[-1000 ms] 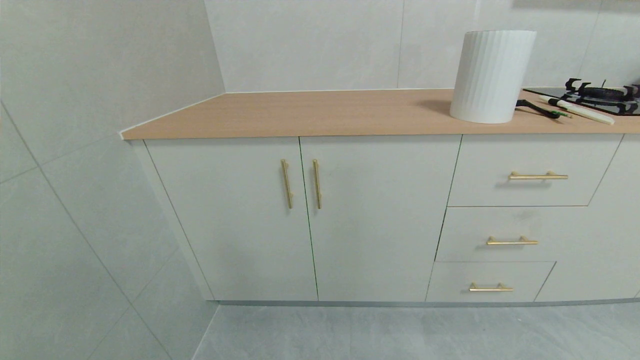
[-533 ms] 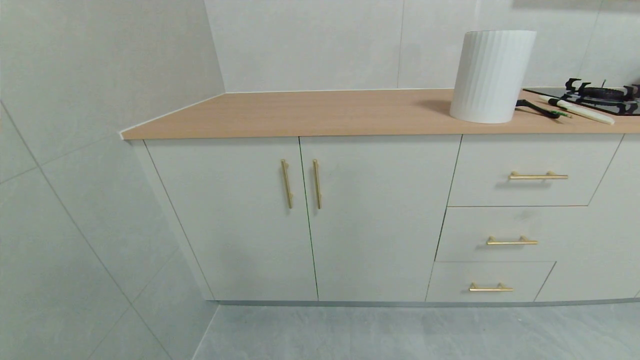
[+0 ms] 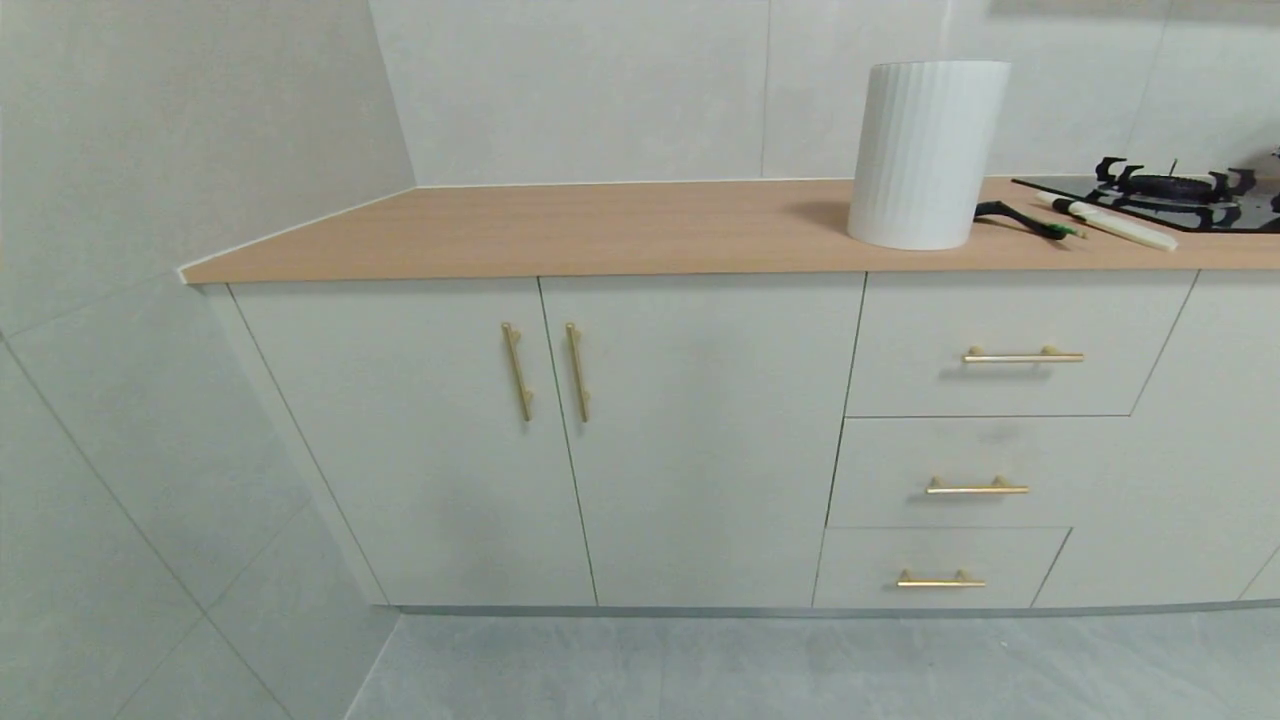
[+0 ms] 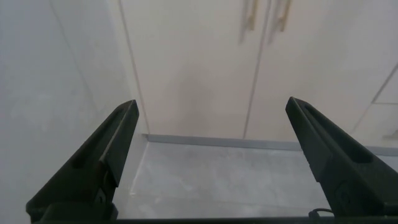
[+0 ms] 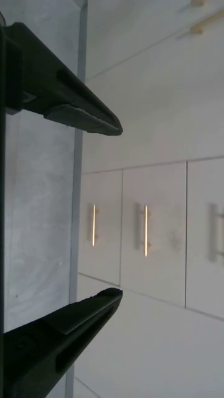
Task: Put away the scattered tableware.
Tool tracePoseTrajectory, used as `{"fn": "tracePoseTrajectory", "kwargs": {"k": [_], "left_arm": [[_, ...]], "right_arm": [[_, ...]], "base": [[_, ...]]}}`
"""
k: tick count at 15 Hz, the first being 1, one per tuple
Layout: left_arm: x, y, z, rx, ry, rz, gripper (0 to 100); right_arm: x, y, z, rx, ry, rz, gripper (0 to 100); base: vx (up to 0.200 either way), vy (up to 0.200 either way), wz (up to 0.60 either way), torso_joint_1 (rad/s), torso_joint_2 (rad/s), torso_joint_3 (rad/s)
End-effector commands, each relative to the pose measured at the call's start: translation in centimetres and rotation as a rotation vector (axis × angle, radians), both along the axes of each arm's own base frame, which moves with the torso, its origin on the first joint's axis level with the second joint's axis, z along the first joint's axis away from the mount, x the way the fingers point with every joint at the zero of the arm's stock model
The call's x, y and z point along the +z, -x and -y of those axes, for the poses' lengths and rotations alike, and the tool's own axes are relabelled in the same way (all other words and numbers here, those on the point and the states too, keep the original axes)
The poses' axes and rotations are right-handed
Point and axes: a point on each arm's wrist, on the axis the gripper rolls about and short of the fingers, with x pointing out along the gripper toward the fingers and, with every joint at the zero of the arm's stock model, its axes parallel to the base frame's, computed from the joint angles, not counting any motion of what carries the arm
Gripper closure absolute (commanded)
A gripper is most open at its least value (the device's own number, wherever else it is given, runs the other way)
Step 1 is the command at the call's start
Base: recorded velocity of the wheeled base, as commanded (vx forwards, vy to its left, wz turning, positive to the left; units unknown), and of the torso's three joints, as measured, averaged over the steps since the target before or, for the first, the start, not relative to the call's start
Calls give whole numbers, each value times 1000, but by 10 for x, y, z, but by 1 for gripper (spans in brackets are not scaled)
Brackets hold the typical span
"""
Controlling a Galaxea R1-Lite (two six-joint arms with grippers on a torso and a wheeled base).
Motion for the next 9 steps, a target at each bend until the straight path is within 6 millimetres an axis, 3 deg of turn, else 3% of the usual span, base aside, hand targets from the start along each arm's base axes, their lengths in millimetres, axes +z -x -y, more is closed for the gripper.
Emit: {"fn": "tracePoseTrajectory", "kwargs": {"k": [1, 9], "left_arm": [[0, 0, 0, 1, 0, -2, 0], [0, 0, 0, 1, 0, -2, 0]], "right_arm": [[0, 0, 0, 1, 1, -2, 0], [0, 0, 0, -1, -1, -2, 0]], "base": [[0, -200, 0, -2, 2, 2], [0, -200, 0, 2, 5, 3]]}}
